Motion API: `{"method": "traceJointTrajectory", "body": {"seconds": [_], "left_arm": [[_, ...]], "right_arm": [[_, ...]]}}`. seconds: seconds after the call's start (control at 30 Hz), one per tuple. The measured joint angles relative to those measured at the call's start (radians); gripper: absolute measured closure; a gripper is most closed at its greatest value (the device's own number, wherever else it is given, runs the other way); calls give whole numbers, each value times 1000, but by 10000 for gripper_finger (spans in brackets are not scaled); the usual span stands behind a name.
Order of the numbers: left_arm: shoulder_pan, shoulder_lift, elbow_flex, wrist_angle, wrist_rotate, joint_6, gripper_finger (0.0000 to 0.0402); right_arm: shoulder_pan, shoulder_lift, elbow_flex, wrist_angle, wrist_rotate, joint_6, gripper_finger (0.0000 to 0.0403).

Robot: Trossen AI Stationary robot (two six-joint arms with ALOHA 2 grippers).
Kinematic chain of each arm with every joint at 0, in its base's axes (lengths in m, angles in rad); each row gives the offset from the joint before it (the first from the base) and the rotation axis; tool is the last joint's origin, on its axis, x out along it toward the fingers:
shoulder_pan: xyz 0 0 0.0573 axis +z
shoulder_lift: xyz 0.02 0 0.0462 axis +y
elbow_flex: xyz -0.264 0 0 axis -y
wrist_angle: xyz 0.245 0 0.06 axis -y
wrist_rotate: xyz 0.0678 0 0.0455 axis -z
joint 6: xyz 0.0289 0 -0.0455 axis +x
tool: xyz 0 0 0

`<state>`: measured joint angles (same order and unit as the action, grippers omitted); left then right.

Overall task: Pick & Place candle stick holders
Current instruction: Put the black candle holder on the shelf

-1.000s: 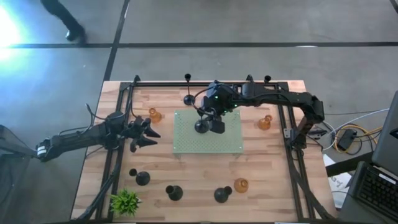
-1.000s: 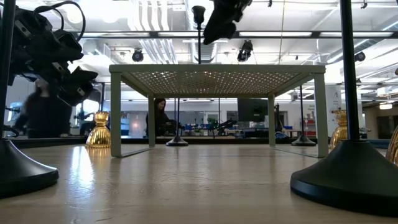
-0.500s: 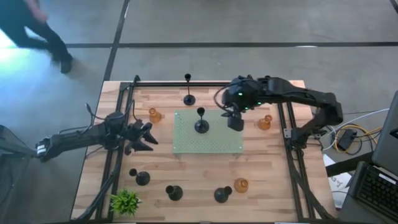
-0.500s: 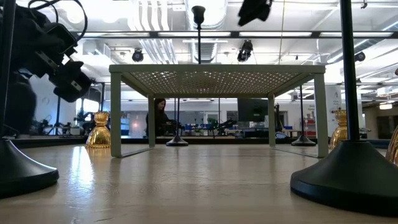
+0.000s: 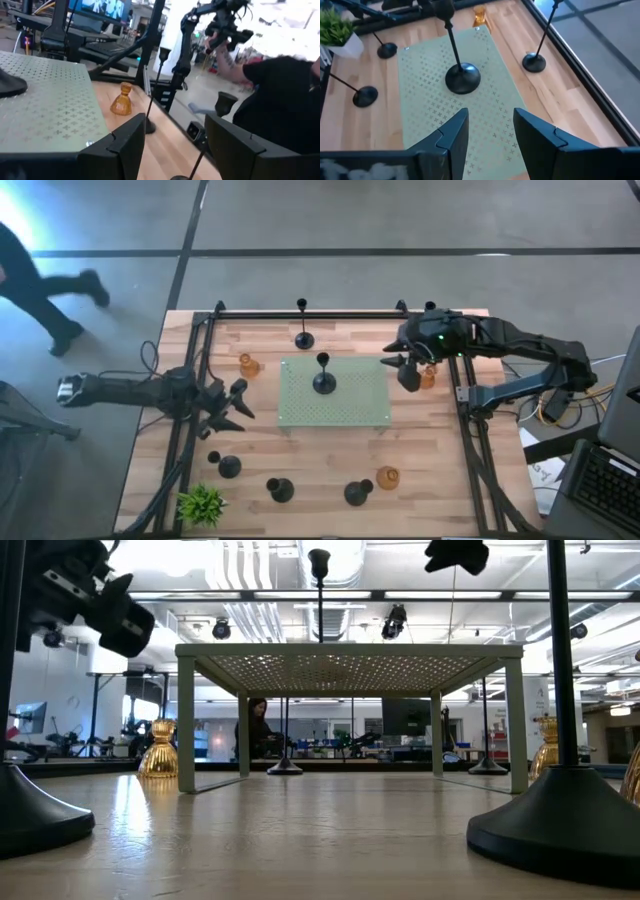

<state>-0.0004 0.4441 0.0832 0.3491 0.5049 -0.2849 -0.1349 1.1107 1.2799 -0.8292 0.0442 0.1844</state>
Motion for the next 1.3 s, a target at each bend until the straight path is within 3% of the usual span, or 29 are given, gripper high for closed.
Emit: {"method": "traceJointTrajectory", "body": {"seconds": [0.23,0.57,1.03,1.3], "left_arm": [[-166,233,83,15,-97,86,193],[-287,532,144,243,-96,181,193],[-323,705,269,228,-44,292,193],[-336,805,344,227,66,294,193]], "right_arm": [[0,-74,-79,61,3,0,260],[-1,-84,-76,68,12,0,262],[-1,-79,-78,79,11,-1,267],[0,-76,-87,78,9,-3,277]]}}
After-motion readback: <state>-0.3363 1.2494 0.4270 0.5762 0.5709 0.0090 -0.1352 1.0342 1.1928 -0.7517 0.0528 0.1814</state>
